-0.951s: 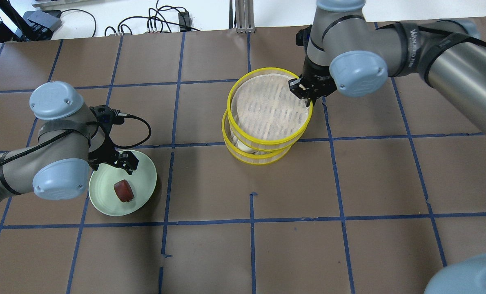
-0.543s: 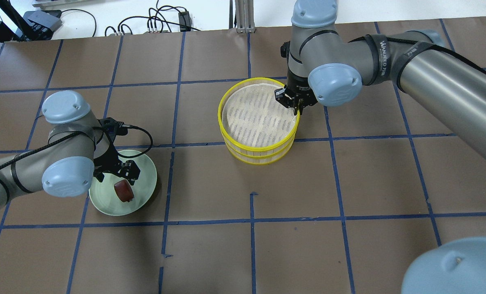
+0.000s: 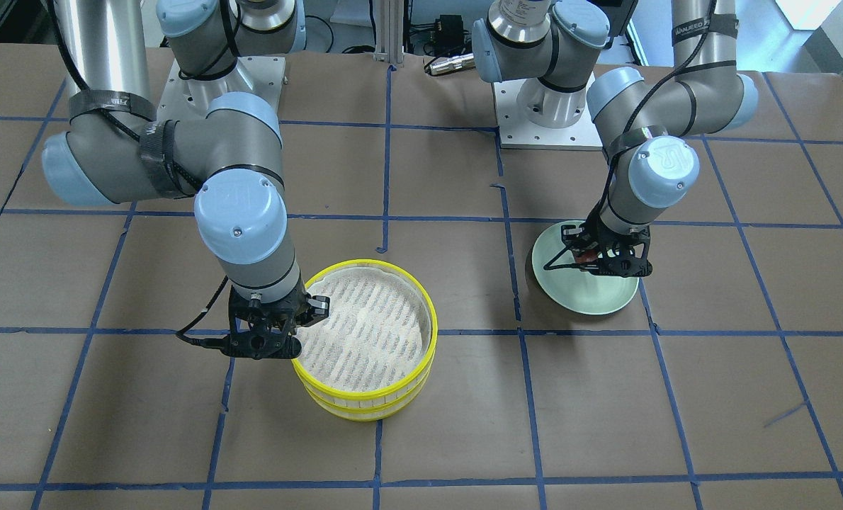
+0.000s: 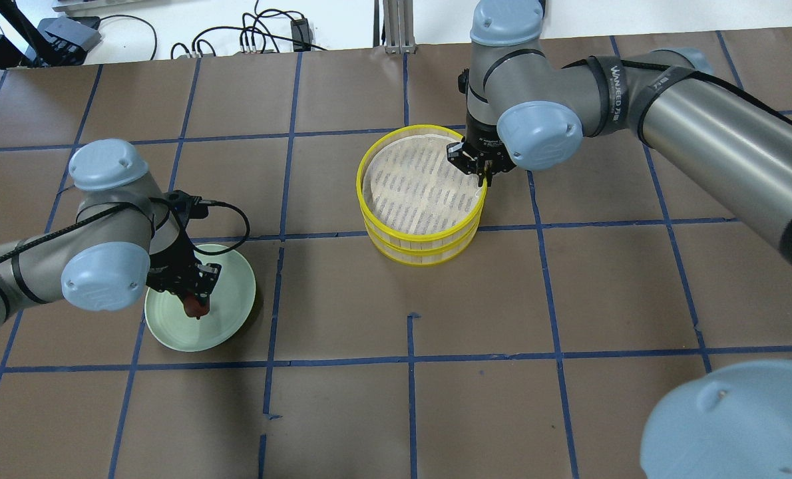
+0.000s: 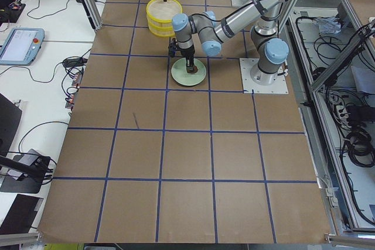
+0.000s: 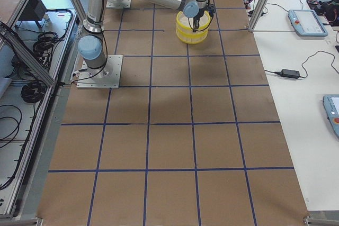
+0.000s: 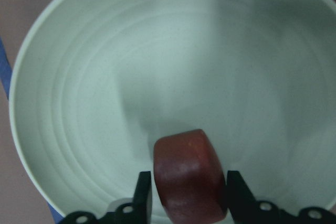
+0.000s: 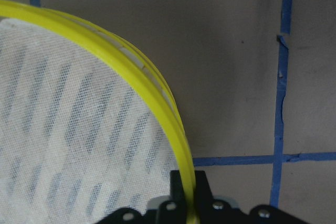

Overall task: Place buns in different layers of steamer
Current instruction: 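Grasp the red-brown bun on the plate with left gripper, then carry the red-brown bun over the steamer with left gripper while right gripper withdraws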

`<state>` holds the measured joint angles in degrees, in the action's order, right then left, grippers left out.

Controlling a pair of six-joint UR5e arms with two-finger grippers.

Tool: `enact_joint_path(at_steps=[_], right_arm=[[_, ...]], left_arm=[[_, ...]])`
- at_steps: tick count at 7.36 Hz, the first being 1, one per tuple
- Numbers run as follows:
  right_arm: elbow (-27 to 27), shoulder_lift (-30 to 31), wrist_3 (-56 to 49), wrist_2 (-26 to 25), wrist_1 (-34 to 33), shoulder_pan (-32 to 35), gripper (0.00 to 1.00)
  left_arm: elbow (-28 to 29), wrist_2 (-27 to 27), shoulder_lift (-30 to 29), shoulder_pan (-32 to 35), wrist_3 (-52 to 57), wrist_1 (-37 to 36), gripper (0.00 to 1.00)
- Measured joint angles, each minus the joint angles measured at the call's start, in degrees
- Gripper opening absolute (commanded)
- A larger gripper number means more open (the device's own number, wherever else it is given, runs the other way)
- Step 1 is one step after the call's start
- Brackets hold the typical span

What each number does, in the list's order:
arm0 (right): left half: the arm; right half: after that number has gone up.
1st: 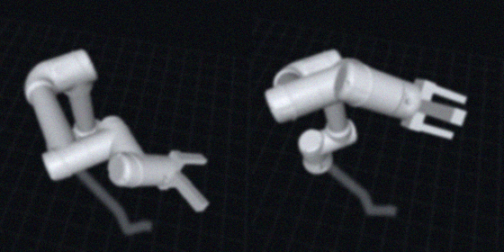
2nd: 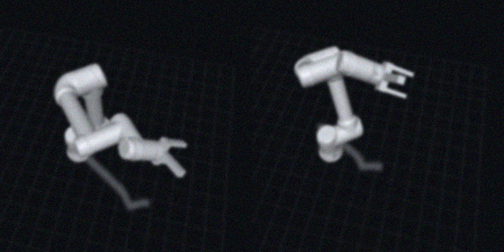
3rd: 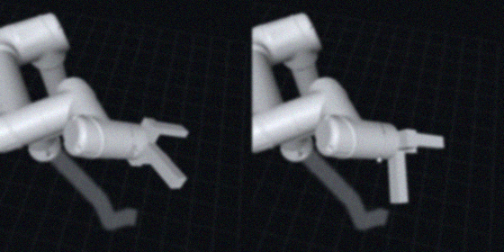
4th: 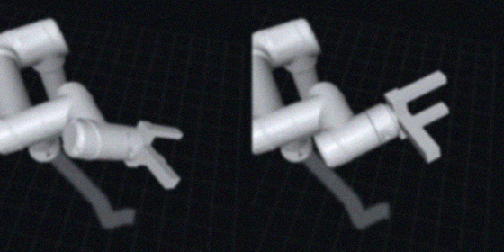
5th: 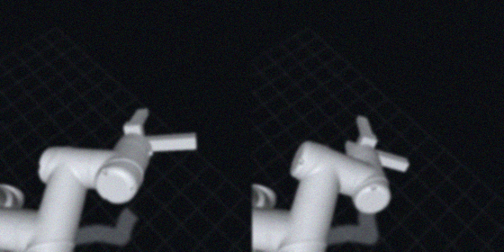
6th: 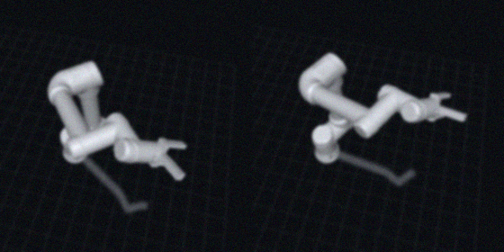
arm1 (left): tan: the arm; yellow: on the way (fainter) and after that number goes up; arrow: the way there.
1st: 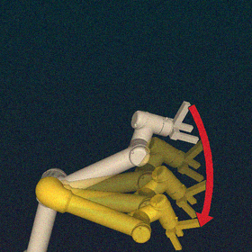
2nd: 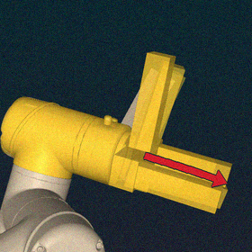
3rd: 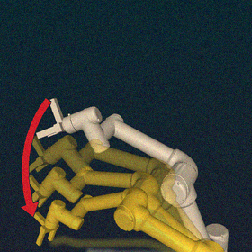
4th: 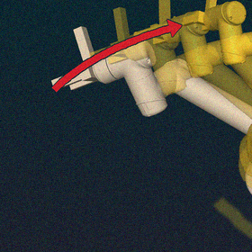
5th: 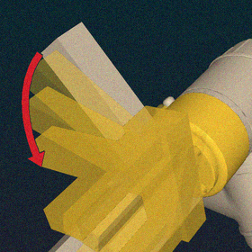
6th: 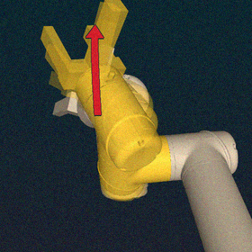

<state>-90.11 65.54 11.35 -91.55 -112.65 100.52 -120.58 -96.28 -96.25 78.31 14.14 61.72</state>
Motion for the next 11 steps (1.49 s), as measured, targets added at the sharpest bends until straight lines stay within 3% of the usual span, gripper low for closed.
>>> enact_joint_path(at_steps=[2,4,5,7,8,10,11], right_arm=[[-0.1,0.0,0.6,0.1,0.0,0.0,0.82],[-0.5,0.1,0.4,0.0,0.0,-0.1,0.92],[-0.6,0.2,0.1,0.0,-0.1,-0.2,0.92],[-0.5,1.8,-4.5,0.1,0.2,-3.2,0.97],[-0.5,4.4,-7.1,0.5,1.7,-6.0,0.99],[-0.2,13.1,-10.5,1.2,9.9,-10.6,1.0],[0.1,17.6,-11.6,2.9,14.1,-11.6,1.0]], left_arm=[[9.1,4.5,5.0,2.9,-0.9,7.4,0.04],[19.8,7.5,3.9,9.2,-6.4,13.0,0.04],[23.6,8.5,1.8,13.1,-11.2,13.8,0.04],[27.5,12.2,-4.4,20.5,-23.4,8.6,0.09],[28.0,15.2,-7.8,23.5,-30.0,3.6,0.45],[28.3,20.2,-13.6,27.9,-39.6,-6.2,1.0],[28.3,20.9,-15.0,29.1,-41.2,-9.1,1.0]])
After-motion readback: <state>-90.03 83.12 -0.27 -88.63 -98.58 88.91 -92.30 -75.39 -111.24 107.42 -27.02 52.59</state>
